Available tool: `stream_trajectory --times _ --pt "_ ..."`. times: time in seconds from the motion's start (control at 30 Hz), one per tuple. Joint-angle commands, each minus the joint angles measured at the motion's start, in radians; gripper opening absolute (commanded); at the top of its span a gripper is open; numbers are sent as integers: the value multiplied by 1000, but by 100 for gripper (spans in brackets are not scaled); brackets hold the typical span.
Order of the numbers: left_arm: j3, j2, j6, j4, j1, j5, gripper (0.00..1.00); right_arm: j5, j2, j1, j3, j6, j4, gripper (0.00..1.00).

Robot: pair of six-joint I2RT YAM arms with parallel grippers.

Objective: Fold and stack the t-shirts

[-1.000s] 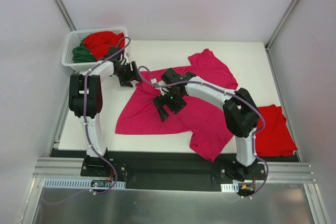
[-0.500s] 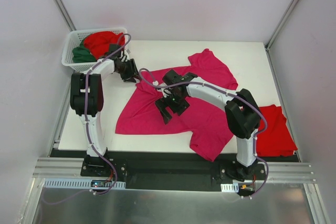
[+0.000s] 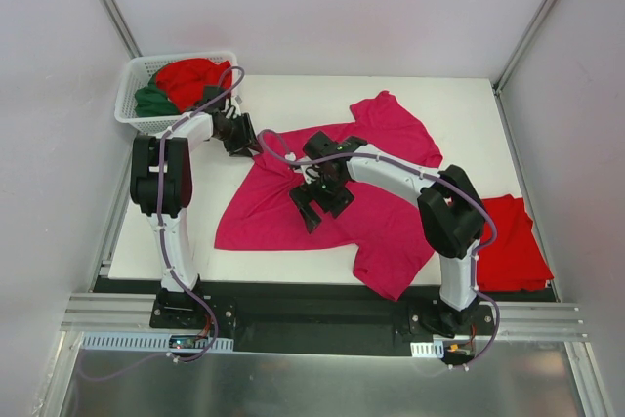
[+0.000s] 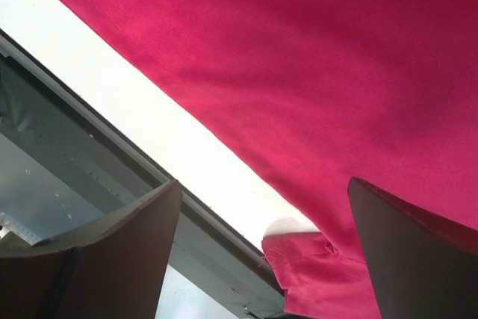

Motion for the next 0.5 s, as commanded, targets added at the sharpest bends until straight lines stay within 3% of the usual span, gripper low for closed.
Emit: stream_trajectory --times 0.0,0.27,0.47 --pt "-22 -44 27 -30 14 -27 40 -11 -30 2 -11 -12 -32 96" --pt "-55 -74 28 -33 23 -17 33 -19 -24 2 -24 -4 -33 96" --pt "-76 -110 28 -33 25 -24 38 -25 -16 6 -24 -1 -38 96"
